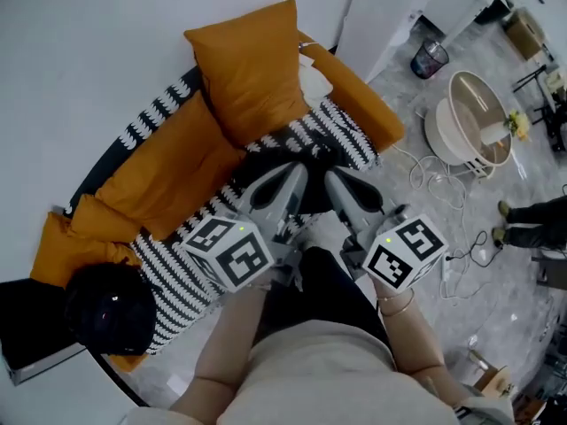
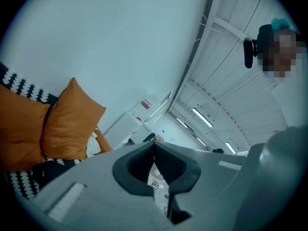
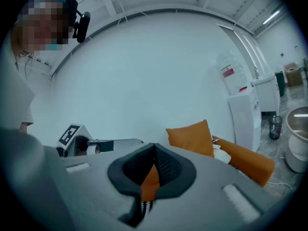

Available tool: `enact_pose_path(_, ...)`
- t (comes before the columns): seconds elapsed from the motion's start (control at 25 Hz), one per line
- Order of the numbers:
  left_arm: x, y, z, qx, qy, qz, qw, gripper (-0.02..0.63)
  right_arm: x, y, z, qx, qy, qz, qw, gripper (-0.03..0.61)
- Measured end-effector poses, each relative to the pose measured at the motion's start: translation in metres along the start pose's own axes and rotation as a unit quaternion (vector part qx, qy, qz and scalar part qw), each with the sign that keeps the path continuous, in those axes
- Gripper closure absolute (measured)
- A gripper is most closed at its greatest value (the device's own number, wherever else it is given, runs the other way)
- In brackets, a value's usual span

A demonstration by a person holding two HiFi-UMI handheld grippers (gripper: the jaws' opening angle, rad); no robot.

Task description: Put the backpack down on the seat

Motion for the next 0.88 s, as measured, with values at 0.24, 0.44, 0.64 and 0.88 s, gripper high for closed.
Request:
enact_pose_path(0.24,0.004,-0.002,0.03,0.016,-0.074,-0.006,0.9972,0.607,0.021,0.016,-0.008,0.026,0.018,0.013,0.999,0.577)
enact_pose_path(0.44,0.014,-0.005,0.053,0.01,-0.114,-0.011,0.9934,0.607,0.027,0.026,-0.017,0.056,0.025,0.023,0.998,0.577)
enact_pose_path(0.64,0.02,-0.003,0.068,0.019,-0.136,-0.005,0.9905,0.607,0.033,0.034,-0.02,0.063,0.031,0.038,0.997,0.577)
enact_pose_path(0.88,0.025,0.003,0.075,0.026,-0.148,-0.005,0.9886,0.607,0.042,0.041,-0.022,0.074,0.038,0.054,0.995,0.577)
Point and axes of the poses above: the fingertips, and each gripper's own axes: y backward along the fingers, z to its right, x out of its top, the point moved 9 cm from there along y, backward along the fingers, and after that the axes turned 3 degrees about y, right-handed, at the moved point
